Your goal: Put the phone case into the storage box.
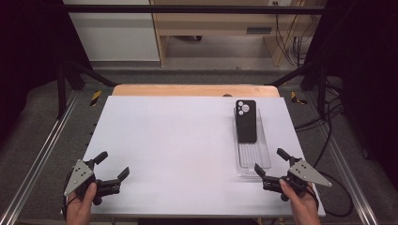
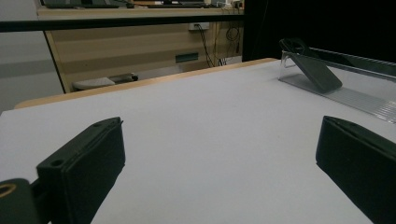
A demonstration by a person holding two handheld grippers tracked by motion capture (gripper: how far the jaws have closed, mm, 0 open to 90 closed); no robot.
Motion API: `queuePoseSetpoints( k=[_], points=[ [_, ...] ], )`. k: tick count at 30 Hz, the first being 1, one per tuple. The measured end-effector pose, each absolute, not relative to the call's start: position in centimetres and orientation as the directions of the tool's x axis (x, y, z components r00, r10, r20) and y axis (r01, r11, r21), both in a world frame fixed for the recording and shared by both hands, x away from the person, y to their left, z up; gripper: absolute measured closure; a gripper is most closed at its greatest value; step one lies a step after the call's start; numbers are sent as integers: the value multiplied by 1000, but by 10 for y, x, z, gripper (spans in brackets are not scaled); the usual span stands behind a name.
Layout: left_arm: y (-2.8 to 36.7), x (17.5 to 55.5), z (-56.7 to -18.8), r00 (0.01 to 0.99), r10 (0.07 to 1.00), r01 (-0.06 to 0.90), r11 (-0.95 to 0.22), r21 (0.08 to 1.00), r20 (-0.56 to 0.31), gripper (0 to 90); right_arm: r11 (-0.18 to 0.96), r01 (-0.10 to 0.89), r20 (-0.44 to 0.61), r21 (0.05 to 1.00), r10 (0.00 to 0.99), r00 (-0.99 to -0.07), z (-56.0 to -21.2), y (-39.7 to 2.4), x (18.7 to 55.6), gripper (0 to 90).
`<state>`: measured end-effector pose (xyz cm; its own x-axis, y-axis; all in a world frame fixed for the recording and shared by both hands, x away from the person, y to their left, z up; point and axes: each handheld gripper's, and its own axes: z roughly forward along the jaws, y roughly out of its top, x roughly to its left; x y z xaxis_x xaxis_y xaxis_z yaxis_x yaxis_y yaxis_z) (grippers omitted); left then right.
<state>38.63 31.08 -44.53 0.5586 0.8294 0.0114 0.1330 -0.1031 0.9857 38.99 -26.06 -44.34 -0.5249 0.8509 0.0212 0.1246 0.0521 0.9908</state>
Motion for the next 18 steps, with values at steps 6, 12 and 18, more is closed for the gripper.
queuePoseSetpoints(
  k=[6, 12, 18],
  points=[
    [310, 386, -445, 564, 826, 131, -106, 986, 14, 14, 56, 127, 20, 990, 846, -532, -445, -258, 392, 21],
    [309, 386, -445, 568, 823, 128, -110, 986, 18, 13, 54, 130, 25, 990, 843, -537, -446, -256, 395, 22],
    [308, 386, -445, 573, 819, 126, -111, 986, 19, 13, 51, 135, 31, 990, 838, -544, -446, -253, 397, 21]
  ],
)
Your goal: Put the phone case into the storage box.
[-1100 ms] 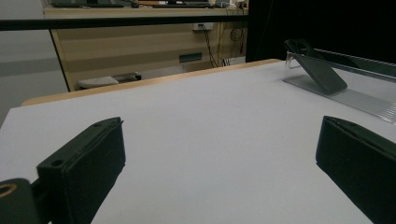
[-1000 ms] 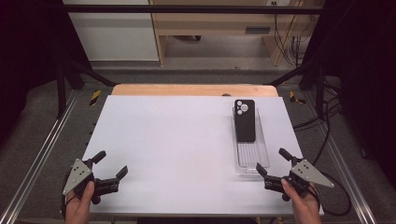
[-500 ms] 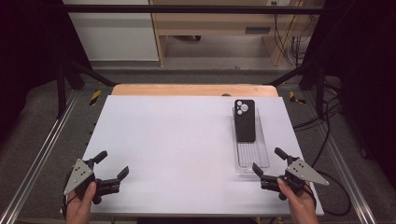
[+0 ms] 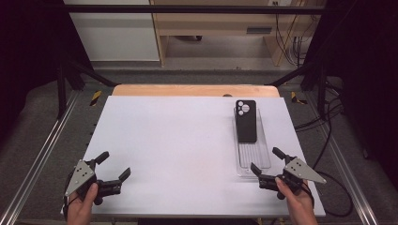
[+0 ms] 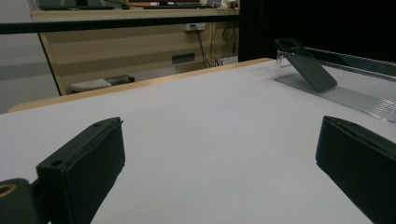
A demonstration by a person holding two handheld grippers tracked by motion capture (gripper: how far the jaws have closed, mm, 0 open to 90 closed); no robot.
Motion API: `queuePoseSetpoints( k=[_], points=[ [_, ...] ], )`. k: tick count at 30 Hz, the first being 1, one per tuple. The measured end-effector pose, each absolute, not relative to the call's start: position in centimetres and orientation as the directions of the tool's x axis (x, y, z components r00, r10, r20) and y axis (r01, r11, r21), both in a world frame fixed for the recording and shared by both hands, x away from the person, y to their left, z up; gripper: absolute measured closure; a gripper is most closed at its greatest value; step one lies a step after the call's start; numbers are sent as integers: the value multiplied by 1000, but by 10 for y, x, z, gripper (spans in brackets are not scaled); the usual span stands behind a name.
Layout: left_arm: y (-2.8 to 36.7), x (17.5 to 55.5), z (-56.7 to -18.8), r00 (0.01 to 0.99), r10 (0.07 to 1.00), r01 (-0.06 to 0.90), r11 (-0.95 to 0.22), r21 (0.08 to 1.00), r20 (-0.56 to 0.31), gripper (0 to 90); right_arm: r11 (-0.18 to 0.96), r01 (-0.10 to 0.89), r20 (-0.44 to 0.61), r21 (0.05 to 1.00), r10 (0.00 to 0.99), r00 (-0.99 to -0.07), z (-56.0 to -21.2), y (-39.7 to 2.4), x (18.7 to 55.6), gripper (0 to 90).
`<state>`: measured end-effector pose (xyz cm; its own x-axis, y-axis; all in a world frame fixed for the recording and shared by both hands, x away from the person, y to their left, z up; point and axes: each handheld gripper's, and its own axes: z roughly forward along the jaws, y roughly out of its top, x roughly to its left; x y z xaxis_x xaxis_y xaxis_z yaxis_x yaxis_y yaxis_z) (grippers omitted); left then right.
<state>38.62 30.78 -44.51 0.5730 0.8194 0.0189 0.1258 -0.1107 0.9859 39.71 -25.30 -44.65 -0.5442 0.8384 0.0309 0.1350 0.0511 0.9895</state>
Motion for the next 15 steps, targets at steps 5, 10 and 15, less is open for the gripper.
queuePoseSetpoints(
  k=[5, 10, 15],
  points=[
    [307, 386, -445, 576, 817, 122, -113, 986, 22, 13, 47, 136, 36, 990, 836, -548, -447, -251, 400, 22],
    [306, 386, -445, 580, 814, 120, -117, 986, 26, 13, 38, 141, 47, 989, 834, -550, -448, -251, 402, 21],
    [304, 387, -445, 584, 811, 123, -123, 985, 28, 13, 32, 143, 52, 989, 834, -549, -449, -253, 401, 21]
  ],
)
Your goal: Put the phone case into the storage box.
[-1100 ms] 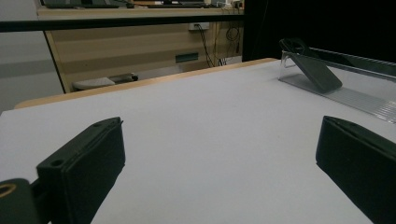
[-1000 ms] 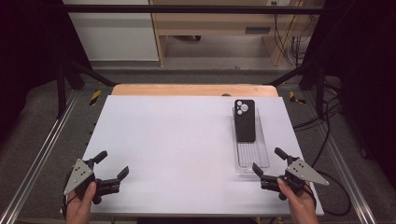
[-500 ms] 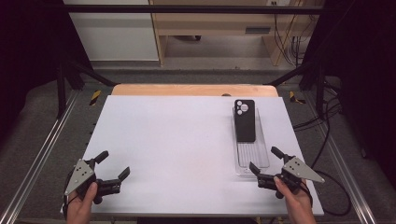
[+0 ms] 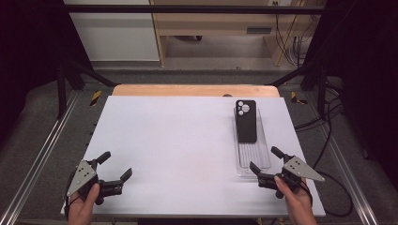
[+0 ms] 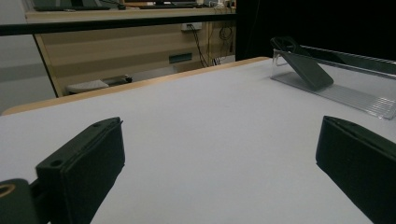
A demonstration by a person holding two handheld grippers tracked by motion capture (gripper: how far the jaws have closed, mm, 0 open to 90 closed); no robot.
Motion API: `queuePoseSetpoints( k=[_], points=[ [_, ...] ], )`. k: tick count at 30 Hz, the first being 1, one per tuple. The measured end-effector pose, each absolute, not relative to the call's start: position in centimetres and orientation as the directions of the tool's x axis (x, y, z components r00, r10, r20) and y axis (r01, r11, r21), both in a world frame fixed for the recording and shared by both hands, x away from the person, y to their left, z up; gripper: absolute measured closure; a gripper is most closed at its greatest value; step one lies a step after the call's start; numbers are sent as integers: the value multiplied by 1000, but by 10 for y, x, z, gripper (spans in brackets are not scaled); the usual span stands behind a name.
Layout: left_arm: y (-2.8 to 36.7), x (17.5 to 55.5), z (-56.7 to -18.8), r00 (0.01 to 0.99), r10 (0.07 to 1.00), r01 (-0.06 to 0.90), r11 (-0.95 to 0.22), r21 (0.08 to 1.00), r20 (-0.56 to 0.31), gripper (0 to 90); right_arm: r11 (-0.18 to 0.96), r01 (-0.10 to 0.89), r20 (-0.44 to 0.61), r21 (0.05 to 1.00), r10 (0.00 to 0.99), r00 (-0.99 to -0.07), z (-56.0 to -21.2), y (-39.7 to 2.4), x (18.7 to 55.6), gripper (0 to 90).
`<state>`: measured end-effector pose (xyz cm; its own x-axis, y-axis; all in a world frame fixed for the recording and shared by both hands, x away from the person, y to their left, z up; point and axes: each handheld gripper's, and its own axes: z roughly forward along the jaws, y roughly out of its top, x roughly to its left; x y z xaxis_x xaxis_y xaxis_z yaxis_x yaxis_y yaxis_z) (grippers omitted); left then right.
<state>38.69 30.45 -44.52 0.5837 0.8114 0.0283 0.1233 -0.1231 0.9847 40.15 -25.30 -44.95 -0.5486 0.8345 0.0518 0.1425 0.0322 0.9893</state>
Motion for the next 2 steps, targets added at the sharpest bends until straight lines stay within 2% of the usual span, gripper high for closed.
queuePoseSetpoints(
  k=[2],
  points=[
    [304, 387, -445, 583, 812, 125, -122, 985, 26, 13, 29, 146, 56, 989, 835, -547, -450, -254, 401, 22]
  ],
)
